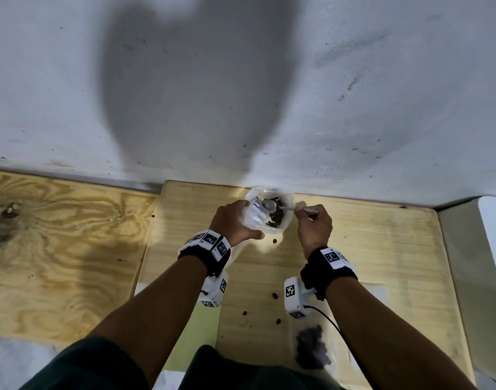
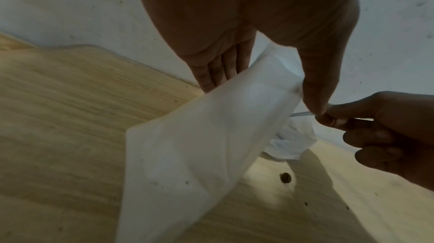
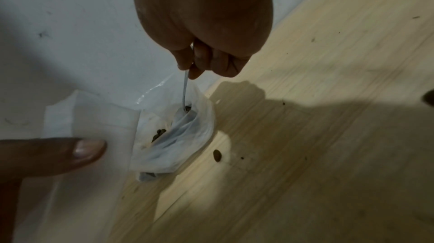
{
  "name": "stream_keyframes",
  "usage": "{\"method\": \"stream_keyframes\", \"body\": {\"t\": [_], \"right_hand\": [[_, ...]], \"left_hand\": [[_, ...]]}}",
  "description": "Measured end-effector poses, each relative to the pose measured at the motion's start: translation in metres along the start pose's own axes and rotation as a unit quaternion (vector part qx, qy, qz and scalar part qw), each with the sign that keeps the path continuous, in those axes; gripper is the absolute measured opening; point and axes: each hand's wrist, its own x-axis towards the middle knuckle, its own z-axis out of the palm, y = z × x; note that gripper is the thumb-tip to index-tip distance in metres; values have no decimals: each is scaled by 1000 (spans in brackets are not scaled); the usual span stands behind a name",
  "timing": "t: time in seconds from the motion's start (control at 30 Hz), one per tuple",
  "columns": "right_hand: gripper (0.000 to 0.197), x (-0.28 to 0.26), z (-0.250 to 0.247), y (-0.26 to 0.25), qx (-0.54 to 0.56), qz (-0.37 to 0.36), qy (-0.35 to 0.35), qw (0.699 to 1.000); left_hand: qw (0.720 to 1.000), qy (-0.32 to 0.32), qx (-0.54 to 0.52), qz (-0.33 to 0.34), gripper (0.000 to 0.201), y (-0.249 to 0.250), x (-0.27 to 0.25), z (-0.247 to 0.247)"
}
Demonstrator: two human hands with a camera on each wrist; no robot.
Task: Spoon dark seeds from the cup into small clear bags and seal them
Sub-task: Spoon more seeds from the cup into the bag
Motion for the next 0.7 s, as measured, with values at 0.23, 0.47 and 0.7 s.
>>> {"method": "stream_keyframes", "body": {"t": [0.23, 0.47, 0.7], "right_hand": [[9, -7, -9, 1, -21, -25, 6, 999], [14, -21, 20, 1, 0, 53, -32, 998], [11, -14, 20, -6, 89, 147, -36, 985]], "left_hand": [[1000, 11, -15, 9, 100, -6, -2, 2], [998, -9, -56, 18, 100, -2, 2, 7], [999, -22, -44, 24, 100, -6, 3, 3]]}}
